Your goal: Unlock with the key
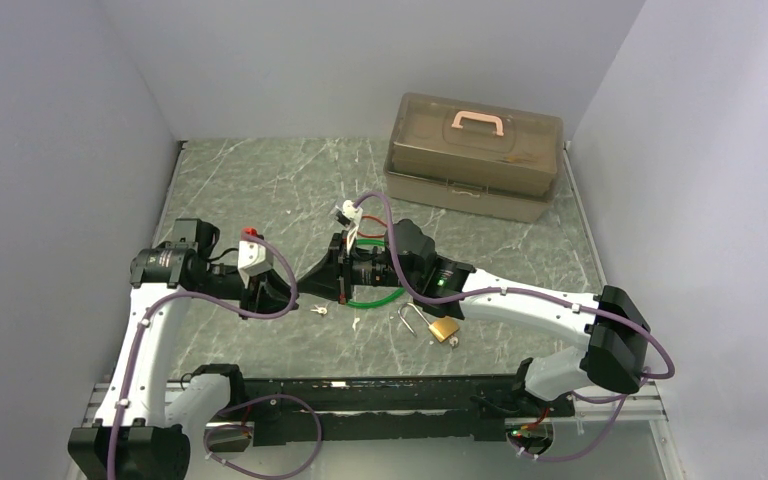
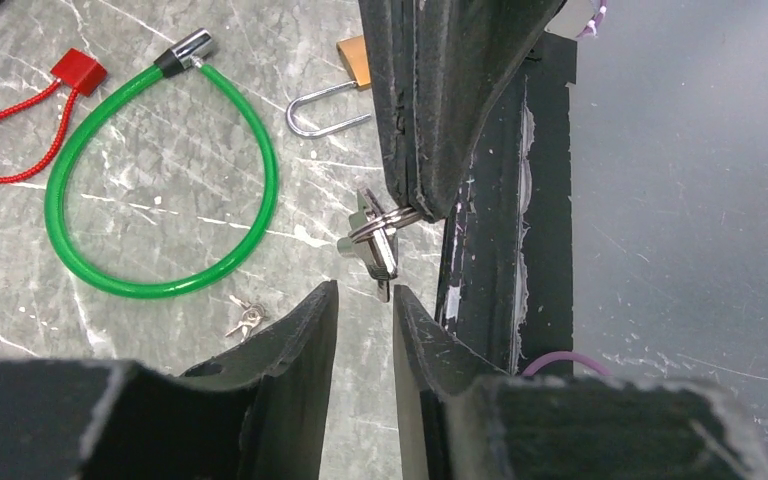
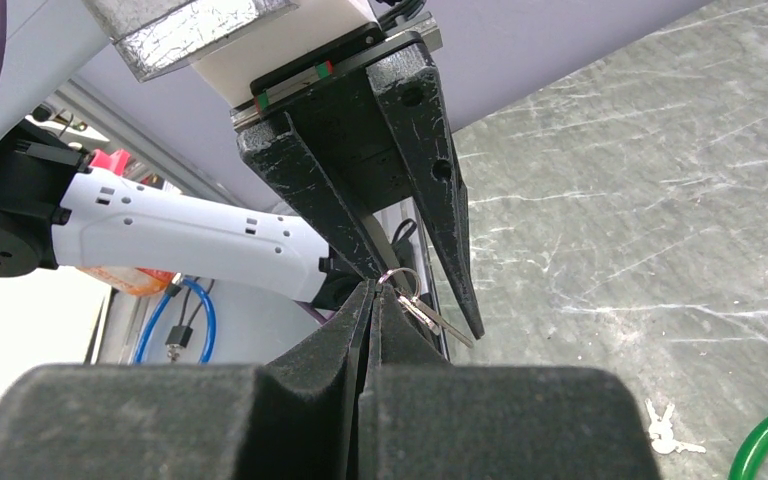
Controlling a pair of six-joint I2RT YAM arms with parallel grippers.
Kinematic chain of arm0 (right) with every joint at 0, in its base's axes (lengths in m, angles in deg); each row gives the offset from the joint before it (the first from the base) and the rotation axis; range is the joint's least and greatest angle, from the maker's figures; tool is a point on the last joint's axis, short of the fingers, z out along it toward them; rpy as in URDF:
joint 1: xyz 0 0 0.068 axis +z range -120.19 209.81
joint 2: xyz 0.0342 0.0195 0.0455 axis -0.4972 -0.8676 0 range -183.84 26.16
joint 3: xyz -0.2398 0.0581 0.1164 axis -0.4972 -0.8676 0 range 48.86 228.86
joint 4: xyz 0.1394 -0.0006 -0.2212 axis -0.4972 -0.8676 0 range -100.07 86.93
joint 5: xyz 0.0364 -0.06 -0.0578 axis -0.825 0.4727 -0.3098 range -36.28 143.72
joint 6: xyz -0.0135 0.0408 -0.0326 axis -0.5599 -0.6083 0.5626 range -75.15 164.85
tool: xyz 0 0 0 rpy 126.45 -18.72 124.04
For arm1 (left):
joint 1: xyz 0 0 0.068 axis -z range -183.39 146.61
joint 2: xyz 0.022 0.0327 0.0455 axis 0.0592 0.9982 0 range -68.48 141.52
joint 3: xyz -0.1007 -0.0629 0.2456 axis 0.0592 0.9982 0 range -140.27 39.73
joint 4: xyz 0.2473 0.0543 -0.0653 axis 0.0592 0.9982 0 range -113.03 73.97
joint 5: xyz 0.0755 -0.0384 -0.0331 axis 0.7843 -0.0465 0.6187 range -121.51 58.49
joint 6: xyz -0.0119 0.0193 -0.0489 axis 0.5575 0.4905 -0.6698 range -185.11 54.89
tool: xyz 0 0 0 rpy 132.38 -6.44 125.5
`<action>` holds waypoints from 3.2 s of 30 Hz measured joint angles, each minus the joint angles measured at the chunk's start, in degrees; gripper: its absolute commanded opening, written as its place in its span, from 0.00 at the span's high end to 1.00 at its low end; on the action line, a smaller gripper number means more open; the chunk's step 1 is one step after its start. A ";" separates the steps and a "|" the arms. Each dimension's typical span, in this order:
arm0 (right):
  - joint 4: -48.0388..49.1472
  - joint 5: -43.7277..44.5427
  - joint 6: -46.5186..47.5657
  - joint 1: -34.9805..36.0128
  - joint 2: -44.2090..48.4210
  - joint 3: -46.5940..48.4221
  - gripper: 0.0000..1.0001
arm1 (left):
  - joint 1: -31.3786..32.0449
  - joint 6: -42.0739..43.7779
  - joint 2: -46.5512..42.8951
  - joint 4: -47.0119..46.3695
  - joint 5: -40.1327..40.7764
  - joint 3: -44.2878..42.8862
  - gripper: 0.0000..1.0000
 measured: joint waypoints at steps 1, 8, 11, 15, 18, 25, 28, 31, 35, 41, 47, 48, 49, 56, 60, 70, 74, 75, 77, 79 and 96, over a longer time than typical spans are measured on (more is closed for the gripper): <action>0.00 0.00 -0.02 0.00 0.00 0.00 1.00 | 0.00 -0.07 -0.02 -0.07 -0.02 -0.09 0.69; 0.00 0.02 -0.28 0.00 0.00 0.00 1.00 | 0.00 -2.08 -0.87 -1.55 -0.92 -0.11 0.92; 0.00 0.07 -0.35 0.00 0.00 0.00 1.00 | 0.00 -2.69 -1.31 -1.66 -1.31 -0.24 1.00; 0.00 0.09 -0.37 0.00 0.00 -0.02 1.00 | 0.04 -2.80 -1.29 -1.66 -1.31 -0.83 1.00; 0.00 0.24 -0.35 0.00 0.00 -0.09 1.00 | 0.04 -2.80 -1.27 -1.46 -1.07 -1.27 1.00; -1.49 1.40 0.39 0.00 0.74 -1.05 0.98 | 0.04 -1.16 0.04 2.78 0.15 -3.91 1.00; -2.95 1.77 0.81 0.00 1.68 -1.66 0.89 | 0.04 -0.48 0.37 4.70 0.70 -5.20 1.00; -3.61 1.88 1.38 0.00 2.01 -1.84 0.77 | 0.04 -0.15 0.46 6.38 0.85 -6.12 1.00; -5.84 2.14 2.49 -0.20 2.73 -1.84 0.56 | 0.04 0.26 0.96 8.96 1.62 -6.64 1.00; -10.47 2.16 5.53 -3.58 5.97 -1.77 0.40 | 1.77 -1.92 3.13 10.38 5.09 -6.86 1.00; -12.70 0.85 8.98 -7.50 7.28 0.90 0.39 | 12.00 -15.10 6.10 5.79 16.06 -8.96 1.00; -12.87 0.61 9.14 -7.91 7.56 0.87 0.39 | 15.58 -17.64 8.44 5.81 19.10 -10.99 1.00; -13.00 0.31 9.18 -8.22 8.09 0.59 0.39 | 18.36 -19.34 11.08 5.79 20.98 -13.07 1.00; -13.42 3.06 8.72 -14.23 22.43 -9.99 0.31 | 24.04 -25.64 29.00 6.38 30.47 -22.18 1.00; -12.92 4.04 7.58 -16.68 30.36 -15.74 0.27 | 28.44 -27.67 30.49 8.96 36.65 -23.71 1.00; -11.56 5.57 4.20 -19.56 34.88 -24.79 0.26 | 41.33 -30.16 28.79 10.05 72.76 -24.33 1.00; -10.40 6.54 3.78 -20.59 35.95 -24.72 0.26 | 45.46 -27.54 27.43 11.47 84.37 -19.47 1.00; -10.38 6.69 3.78 -20.87 36.22 -24.55 0.26 | 46.23 -26.38 26.64 10.95 87.86 -18.53 1.00; -10.40 6.84 3.78 -21.40 36.48 -23.85 0.26 | 47.01 -23.37 24.00 9.18 96.30 -15.56 1.00; -10.36 6.86 3.78 -21.79 36.48 -23.17 0.26 | 47.08 -18.88 21.14 6.91 104.83 -12.35 1.00; -9.33 6.29 3.50 -22.53 34.07 -18.82 0.27 | 48.83 13.60 16.68 -20.98 134.07 -23.63 1.00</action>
